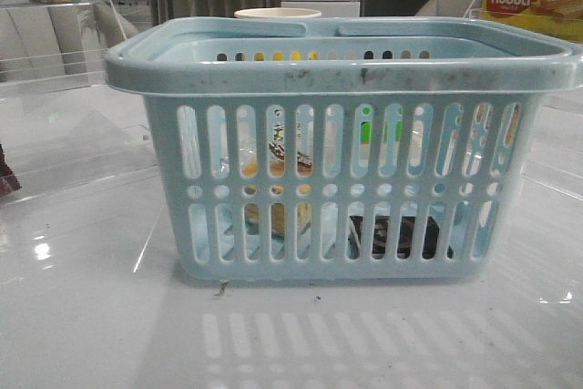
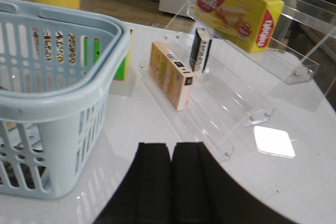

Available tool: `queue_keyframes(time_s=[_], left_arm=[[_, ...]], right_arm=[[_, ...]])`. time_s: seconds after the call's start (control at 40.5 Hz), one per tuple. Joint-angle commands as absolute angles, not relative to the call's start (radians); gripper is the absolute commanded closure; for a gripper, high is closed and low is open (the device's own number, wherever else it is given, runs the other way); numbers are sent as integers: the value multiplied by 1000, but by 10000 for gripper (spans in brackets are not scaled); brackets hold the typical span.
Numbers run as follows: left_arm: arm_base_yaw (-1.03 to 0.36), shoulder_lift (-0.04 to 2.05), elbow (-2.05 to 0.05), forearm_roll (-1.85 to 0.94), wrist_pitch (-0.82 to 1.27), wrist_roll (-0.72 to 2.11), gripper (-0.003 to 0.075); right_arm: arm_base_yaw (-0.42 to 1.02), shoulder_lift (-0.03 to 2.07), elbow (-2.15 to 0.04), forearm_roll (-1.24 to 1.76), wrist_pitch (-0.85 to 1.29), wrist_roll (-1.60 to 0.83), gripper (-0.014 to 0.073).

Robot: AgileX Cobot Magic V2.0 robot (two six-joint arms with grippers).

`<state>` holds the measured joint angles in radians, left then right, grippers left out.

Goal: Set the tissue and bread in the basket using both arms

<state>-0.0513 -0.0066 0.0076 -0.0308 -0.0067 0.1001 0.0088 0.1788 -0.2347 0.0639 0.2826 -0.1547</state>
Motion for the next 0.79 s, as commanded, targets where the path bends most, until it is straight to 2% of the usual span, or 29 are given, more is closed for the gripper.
queue_keyframes(time_s=[0.0, 0.321, 0.765], left_arm=[[-58, -23, 6, -41, -95, 99, 629], [-58, -23, 6, -41, -95, 99, 629], [-58, -23, 6, -41, -95, 99, 629]], right_arm=[[-25, 110, -181, 62, 163, -162, 540], [-27, -31, 34, 62, 30, -162, 540], [-27, -28, 30, 51, 0, -127, 540]])
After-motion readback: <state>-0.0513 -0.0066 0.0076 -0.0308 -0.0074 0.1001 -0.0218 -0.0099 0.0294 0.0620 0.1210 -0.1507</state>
